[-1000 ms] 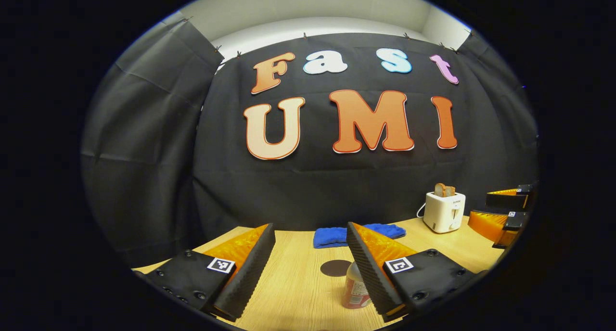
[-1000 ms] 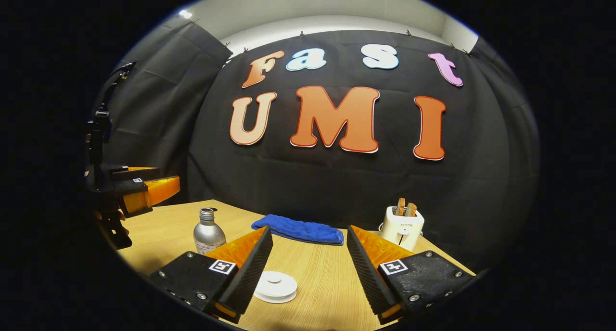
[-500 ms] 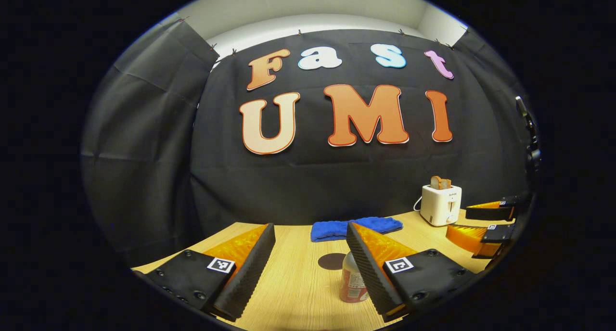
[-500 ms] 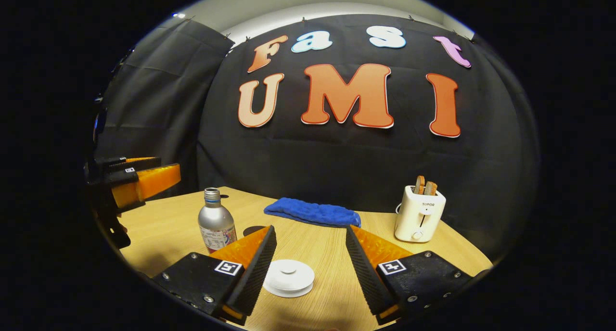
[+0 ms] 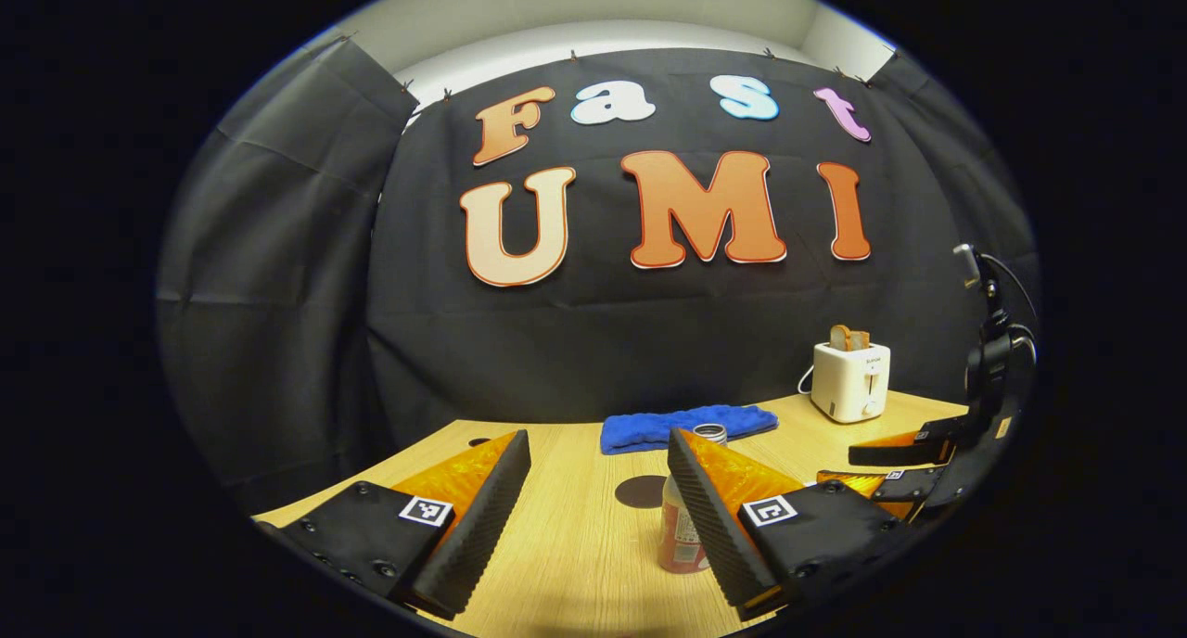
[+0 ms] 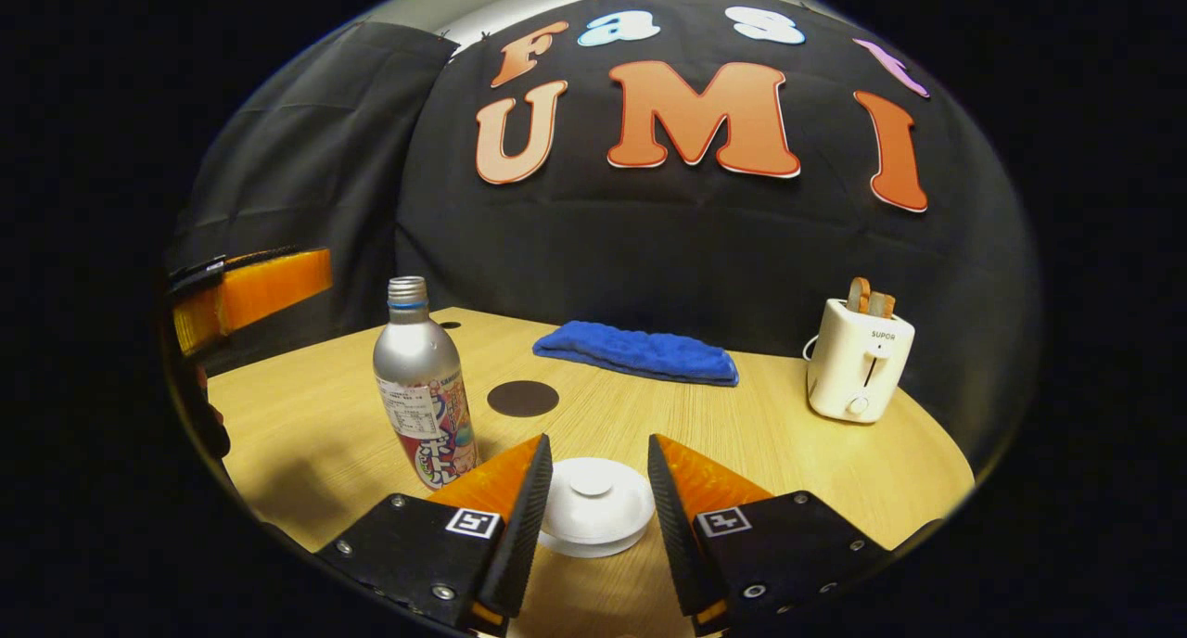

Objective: Open the teacup lid with one hand, grasp the water bottle and pour water into the teacup with the other hand; after pouring, place the water bottle on the coaster and then close the teacup lid.

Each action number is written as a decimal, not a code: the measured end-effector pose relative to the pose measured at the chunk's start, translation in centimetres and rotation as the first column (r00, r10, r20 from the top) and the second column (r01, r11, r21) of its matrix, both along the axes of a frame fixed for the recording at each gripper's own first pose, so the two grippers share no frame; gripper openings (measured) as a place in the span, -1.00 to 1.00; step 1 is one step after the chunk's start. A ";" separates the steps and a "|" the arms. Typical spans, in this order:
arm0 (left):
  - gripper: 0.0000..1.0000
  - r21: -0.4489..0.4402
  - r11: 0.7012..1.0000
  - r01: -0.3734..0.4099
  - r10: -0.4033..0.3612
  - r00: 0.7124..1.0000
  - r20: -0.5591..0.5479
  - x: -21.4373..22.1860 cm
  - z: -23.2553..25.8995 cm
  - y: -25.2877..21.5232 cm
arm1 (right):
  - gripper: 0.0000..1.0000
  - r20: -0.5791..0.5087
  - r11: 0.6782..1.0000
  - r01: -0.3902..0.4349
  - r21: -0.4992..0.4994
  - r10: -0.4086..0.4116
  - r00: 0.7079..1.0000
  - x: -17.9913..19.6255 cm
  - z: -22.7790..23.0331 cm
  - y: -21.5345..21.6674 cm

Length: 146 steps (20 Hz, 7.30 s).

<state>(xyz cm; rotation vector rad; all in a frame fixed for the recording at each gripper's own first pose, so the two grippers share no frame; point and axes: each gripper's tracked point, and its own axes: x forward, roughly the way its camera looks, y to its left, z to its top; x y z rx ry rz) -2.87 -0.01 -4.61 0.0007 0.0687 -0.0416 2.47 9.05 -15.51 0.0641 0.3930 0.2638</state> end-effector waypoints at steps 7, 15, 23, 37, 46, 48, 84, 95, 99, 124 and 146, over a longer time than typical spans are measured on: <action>0.96 0.013 1.000 0.005 -0.005 1.000 -0.028 0.2 -1.1 -0.2 | -0.02 -0.094 0.998 -0.034 0.047 0.038 0.995 0.4 -2.1 1.0; 0.96 -0.011 1.000 0.029 -0.029 0.996 -0.080 0.2 -2.8 -1.0 | -0.48 -0.090 0.997 -0.069 0.044 0.073 0.993 0.5 -1.6 1.2; 0.96 -0.046 0.992 0.118 -0.123 0.985 -0.118 -0.8 -4.9 -4.1 | -0.56 -0.065 0.993 -0.047 0.105 0.054 0.996 0.3 0.2 0.3; 0.96 -0.108 0.978 0.176 -0.200 0.942 -0.270 0.3 -11.4 -8.5 | -0.57 0.006 0.996 0.045 0.083 -0.045 0.999 -2.4 3.6 -5.9; 0.89 -0.070 0.983 0.171 -0.183 0.944 -0.273 2.6 -12.3 -8.5 | -0.57 0.003 0.993 0.103 0.054 -0.103 0.995 -3.9 3.3 -9.0; 0.77 -0.067 0.982 0.178 -0.190 0.943 -0.275 2.5 -12.6 -8.4 | -0.57 0.006 0.991 0.119 0.057 -0.120 0.993 -4.3 3.4 -9.4; 0.63 0.911 0.299 0.283 -0.222 0.949 -0.222 5.6 -11.1 -8.0 | -0.57 0.018 0.977 0.210 0.045 -0.211 0.977 -5.0 0.8 -16.8; 0.64 0.979 -0.009 0.203 -0.274 0.941 -0.197 5.3 -9.3 -9.0 | -0.57 0.028 0.980 0.194 0.051 -0.196 0.980 -5.3 0.4 -16.9; 0.65 0.981 -0.082 0.173 -0.279 0.942 -0.189 5.4 -8.5 -9.0 | -0.57 0.037 0.981 0.185 0.051 -0.187 0.982 -5.4 0.5 -17.0; 0.59 0.936 -0.350 0.027 -0.259 0.958 -0.124 5.7 -5.0 -7.2 | -0.57 0.051 0.984 0.177 0.012 -0.178 0.983 -6.6 0.6 -17.7; 0.60 0.876 -0.441 -0.197 -0.348 0.937 0.036 6.1 3.3 -8.7 | -0.57 0.069 0.990 0.142 -0.014 -0.141 0.988 -6.9 1.3 -17.2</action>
